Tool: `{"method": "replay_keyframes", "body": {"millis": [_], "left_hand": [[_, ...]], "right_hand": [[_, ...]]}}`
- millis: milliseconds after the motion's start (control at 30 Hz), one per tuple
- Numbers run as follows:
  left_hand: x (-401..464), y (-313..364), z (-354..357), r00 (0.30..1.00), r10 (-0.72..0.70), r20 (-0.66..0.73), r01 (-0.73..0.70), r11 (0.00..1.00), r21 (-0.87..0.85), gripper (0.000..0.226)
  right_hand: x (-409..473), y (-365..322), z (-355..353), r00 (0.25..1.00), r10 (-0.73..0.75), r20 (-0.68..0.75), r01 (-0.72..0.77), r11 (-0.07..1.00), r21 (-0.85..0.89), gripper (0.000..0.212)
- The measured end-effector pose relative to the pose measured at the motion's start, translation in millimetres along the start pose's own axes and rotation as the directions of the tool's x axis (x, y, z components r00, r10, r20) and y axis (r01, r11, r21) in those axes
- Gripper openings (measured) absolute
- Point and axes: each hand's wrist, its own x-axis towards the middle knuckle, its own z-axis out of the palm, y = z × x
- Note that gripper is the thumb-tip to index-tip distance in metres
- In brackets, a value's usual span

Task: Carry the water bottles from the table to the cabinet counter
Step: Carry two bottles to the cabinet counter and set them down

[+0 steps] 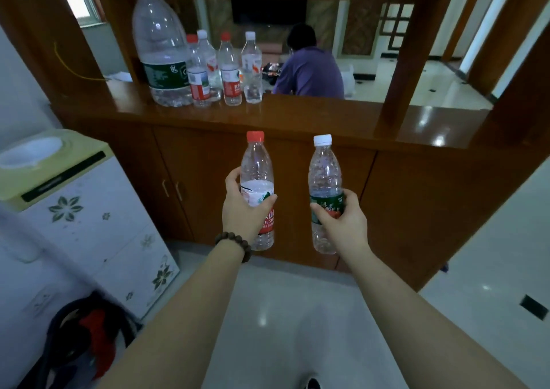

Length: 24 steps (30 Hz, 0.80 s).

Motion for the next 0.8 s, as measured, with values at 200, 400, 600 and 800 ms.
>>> {"method": "replay_keyframes", "body": {"millis": [200, 400, 600, 800], "left_hand": [[114, 37, 46, 0.992, 0.047, -0.118, -0.049, 0.999, -0.014, 0.078], [199, 47, 63, 0.97, 0.113, -0.217, -0.114, 0.993, 0.006, 0.079], [283, 35, 68, 0.945, 0.138, -0.298, -0.137, 0.99, 0.025, 0.083], [365, 20, 69, 0.912, 0.198, -0.36, -0.178, 0.98, 0.086, 0.084]], "right_hand": [[142, -14, -5, 0.998, -0.04, 0.057, 0.039, 0.999, 0.012, 0.064], [240, -36, 15, 0.988, -0.112, 0.108, 0.108, 0.993, 0.045, 0.064], [319, -51, 56, 0.971, -0.161, 0.175, 0.146, 0.985, 0.094, 0.064], [390, -64, 112, 0.955, -0.199, 0.22, 0.175, 0.977, 0.126, 0.065]]}}
